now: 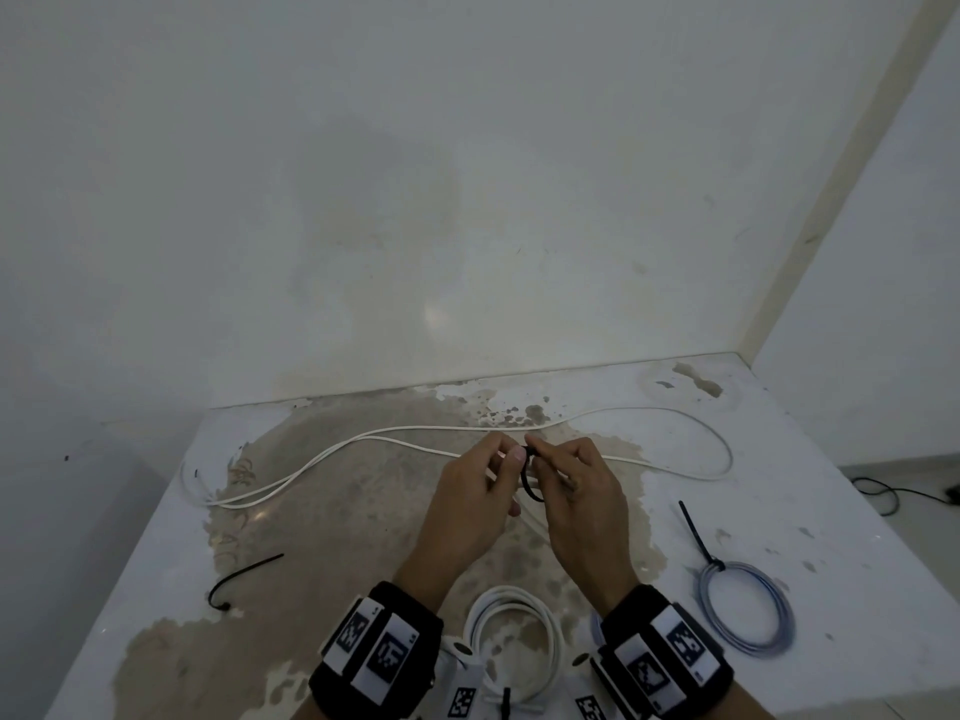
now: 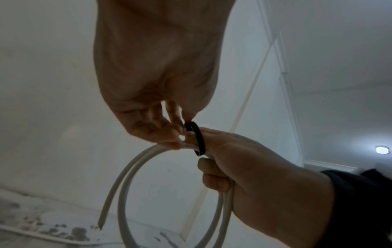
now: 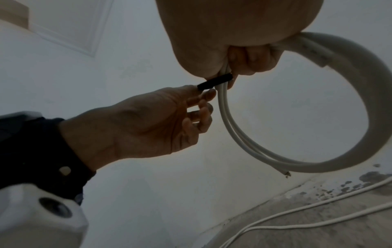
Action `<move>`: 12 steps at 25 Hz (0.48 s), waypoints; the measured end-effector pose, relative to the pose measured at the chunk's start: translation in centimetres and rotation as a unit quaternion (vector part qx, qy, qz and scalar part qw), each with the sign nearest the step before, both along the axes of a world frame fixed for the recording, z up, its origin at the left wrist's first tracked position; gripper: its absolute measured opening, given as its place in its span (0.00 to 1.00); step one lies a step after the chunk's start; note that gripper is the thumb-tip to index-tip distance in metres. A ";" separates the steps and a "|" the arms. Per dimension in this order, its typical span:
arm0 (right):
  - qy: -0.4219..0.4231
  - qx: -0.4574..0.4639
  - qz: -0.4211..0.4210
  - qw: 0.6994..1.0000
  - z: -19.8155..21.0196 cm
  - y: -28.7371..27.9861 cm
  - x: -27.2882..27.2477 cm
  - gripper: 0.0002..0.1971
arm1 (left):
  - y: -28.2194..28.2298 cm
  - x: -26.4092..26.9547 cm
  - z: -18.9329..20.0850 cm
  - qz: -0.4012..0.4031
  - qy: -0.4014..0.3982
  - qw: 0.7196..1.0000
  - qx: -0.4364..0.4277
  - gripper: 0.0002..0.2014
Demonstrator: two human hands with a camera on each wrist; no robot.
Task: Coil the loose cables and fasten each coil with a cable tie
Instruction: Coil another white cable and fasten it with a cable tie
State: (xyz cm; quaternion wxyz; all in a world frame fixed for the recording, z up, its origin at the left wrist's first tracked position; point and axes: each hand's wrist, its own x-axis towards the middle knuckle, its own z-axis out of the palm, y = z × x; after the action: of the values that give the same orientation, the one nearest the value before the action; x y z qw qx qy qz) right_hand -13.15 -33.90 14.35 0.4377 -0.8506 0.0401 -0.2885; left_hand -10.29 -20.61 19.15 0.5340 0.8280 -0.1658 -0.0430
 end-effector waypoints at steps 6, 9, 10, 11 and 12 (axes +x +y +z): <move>0.001 0.123 -0.024 0.992 0.8 -1.7 -1.4 0.06 | -2.3 -0.5 0.0 0.048 -0.028 0.997 -0.057 0.03; -0.012 0.139 -0.027 0.990 0.8 -2.5 -1.9 0.06 | -3.5 -0.4 -0.1 0.034 0.001 0.998 -0.058 0.03; -0.014 0.146 -0.023 0.989 0.8 -2.8 -2.0 0.06 | -3.7 -0.5 -0.1 0.028 0.024 0.997 -0.066 0.04; -0.015 0.154 -0.015 0.988 0.7 -3.2 -2.1 0.06 | -3.8 -0.5 0.0 0.022 0.048 0.996 -0.078 0.04; -0.012 0.163 -0.004 0.987 0.6 -3.6 -2.2 0.06 | -3.9 -0.5 0.1 0.017 0.069 0.993 -0.090 0.03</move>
State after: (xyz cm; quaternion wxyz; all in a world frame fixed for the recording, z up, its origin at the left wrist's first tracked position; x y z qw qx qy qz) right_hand -15.38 -37.49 14.95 0.5696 -0.7643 0.0844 -0.2902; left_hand -10.79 -24.54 19.25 0.6174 0.7740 -0.1179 -0.0762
